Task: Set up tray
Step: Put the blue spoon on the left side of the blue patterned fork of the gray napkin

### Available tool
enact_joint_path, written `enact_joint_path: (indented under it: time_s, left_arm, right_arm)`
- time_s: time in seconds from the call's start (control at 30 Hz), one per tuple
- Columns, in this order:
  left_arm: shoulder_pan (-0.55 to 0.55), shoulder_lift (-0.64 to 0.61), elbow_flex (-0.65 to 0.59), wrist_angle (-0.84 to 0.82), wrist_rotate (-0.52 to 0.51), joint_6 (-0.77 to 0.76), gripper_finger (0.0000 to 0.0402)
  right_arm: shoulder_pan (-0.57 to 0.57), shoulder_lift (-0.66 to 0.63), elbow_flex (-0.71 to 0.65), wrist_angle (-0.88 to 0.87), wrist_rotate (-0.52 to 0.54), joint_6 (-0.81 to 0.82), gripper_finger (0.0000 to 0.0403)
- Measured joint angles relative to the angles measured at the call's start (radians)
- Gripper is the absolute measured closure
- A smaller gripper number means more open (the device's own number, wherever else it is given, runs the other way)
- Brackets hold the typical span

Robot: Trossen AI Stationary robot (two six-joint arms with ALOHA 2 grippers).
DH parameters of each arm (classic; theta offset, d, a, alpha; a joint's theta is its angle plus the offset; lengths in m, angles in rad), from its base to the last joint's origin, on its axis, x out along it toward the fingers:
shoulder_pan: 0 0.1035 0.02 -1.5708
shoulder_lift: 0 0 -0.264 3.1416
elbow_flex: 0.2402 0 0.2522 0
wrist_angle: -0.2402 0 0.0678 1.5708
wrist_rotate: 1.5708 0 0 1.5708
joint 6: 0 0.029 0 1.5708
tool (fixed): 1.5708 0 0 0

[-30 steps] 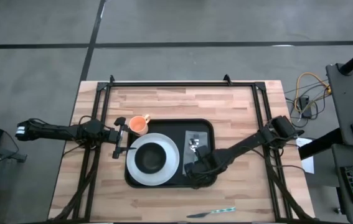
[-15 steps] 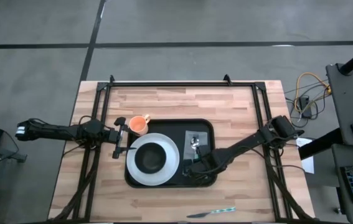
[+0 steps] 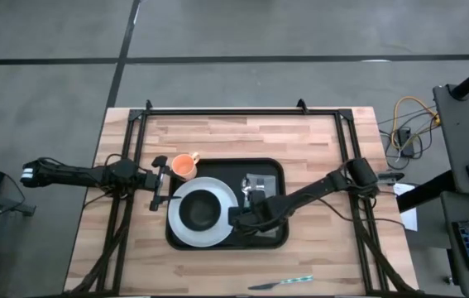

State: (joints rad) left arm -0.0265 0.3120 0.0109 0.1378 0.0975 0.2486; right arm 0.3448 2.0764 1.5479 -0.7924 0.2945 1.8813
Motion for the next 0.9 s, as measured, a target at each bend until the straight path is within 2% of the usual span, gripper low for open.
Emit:
enact_joint_path:
  time_s: [0.3,0.9]
  left_arm:
    - [0.000,0.003,0.000,0.000,0.000,0.000,0.0122]
    - [-0.001,0.010,0.000,0.000,0.000,0.000,0.0122]
  right_arm:
    - [-0.015,0.049,0.043,-0.040,-0.005,0.016,0.0348]
    - [-0.019,0.053,0.034,-0.069,-0.014,0.050,0.0348]
